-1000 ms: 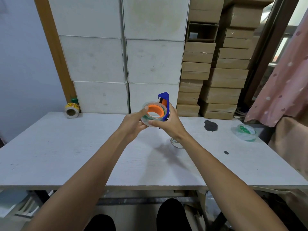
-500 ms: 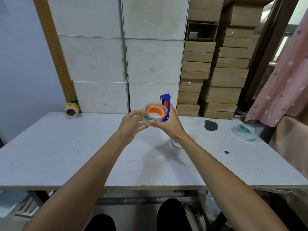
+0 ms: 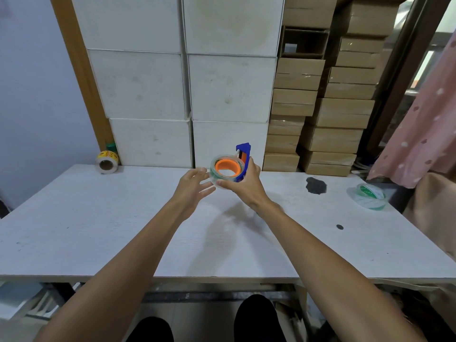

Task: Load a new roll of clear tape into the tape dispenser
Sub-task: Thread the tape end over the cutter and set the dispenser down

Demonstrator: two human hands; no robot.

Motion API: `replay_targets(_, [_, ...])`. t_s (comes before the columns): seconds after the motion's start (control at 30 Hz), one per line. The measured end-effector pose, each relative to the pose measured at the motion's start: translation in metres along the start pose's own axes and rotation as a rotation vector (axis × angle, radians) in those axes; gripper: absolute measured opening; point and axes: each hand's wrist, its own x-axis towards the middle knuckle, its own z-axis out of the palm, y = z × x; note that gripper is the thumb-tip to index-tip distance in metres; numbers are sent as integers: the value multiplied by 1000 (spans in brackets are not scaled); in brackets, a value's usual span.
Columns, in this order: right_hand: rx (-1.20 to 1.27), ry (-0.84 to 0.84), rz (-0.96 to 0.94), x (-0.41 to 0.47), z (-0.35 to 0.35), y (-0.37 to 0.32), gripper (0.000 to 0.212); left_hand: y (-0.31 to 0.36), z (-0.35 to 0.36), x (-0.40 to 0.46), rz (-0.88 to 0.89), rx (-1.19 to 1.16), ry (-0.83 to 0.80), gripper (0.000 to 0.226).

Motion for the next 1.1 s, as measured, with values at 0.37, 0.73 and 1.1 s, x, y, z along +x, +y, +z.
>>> replay_targets(0.37, [-34,-123,213,3,18,34,86,-42,-9,2,-69,229,62,21])
replay_targets(0.73, [-283,-356,413,15,10,41,83,-71,-34,-2,-115,464,5,21])
replay_targets(1.1, [-348,-373,514,17,4,46,89,-80,-33,-4,-22,704,69,31])
